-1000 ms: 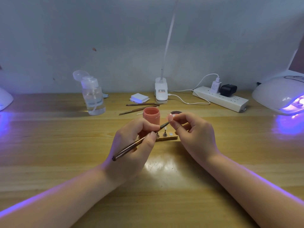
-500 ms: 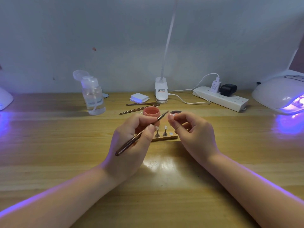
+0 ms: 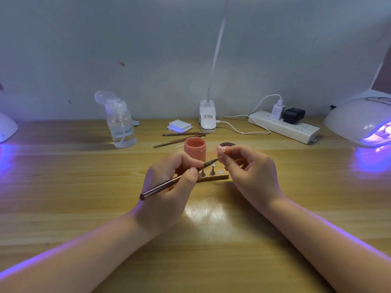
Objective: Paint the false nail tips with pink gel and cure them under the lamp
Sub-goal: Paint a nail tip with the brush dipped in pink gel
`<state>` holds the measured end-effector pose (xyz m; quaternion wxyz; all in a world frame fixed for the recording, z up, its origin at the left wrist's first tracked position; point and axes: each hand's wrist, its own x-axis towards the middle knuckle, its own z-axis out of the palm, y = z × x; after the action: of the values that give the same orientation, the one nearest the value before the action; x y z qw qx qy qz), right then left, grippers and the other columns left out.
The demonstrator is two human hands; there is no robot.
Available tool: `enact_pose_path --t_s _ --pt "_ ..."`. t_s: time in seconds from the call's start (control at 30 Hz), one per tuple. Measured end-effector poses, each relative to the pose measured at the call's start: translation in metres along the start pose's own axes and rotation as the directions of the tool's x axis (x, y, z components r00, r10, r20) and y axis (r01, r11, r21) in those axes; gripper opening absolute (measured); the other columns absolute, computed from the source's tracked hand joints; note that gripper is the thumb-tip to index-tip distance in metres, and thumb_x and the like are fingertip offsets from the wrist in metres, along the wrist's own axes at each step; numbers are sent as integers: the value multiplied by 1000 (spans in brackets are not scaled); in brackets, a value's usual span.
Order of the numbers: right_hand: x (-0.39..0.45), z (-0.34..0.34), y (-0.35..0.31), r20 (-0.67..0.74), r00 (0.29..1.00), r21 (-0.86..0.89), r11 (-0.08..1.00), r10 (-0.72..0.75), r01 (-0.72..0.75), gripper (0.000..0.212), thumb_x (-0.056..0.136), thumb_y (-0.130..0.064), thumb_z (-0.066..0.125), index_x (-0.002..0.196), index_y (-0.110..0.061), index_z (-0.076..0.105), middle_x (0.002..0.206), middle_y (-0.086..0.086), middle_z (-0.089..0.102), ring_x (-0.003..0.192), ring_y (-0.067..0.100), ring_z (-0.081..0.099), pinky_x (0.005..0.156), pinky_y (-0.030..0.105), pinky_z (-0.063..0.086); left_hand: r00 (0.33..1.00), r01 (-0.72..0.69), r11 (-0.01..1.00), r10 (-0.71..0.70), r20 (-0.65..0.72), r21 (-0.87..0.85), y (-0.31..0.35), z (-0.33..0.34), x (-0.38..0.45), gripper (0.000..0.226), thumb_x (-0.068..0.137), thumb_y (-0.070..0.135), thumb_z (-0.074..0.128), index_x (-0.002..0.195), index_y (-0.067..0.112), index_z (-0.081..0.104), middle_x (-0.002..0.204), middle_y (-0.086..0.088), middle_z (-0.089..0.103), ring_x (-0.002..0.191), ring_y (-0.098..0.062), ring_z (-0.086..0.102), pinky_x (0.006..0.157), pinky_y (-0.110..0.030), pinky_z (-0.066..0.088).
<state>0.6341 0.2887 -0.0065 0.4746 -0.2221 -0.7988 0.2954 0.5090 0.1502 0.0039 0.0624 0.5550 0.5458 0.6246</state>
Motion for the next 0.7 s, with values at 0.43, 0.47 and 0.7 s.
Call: enact_pose_path --t_s 0.43,0.47,0.7 --pt "0 0 0 2 1000 -8 1000 -7 7 16 86 -26 69 95 -14 74 81 -5 72 72 12 67 65 45 55 1000 23 999 -24 -21 -48 2 1 0 22 82 31 51 90 15 65 80 3 67 79 -13 64 70 -31 53" --pt "0 0 0 0 1000 -5 1000 -6 6 16 86 -26 69 95 -14 74 81 -5 72 72 12 67 65 44 55 999 22 999 -23 -28 -46 2 1 1 19 84 28 53 93 16 65 84 4 69 84 -12 65 72 -28 52" --pt "0 2 1 -39 999 -22 1000 -15 15 12 85 -26 71 92 -17 75 82 -6 73 70 10 67 64 44 54 999 30 999 -30 -14 -31 0 1 1 21 79 28 56 88 13 67 80 -3 68 80 -23 65 72 -38 53"
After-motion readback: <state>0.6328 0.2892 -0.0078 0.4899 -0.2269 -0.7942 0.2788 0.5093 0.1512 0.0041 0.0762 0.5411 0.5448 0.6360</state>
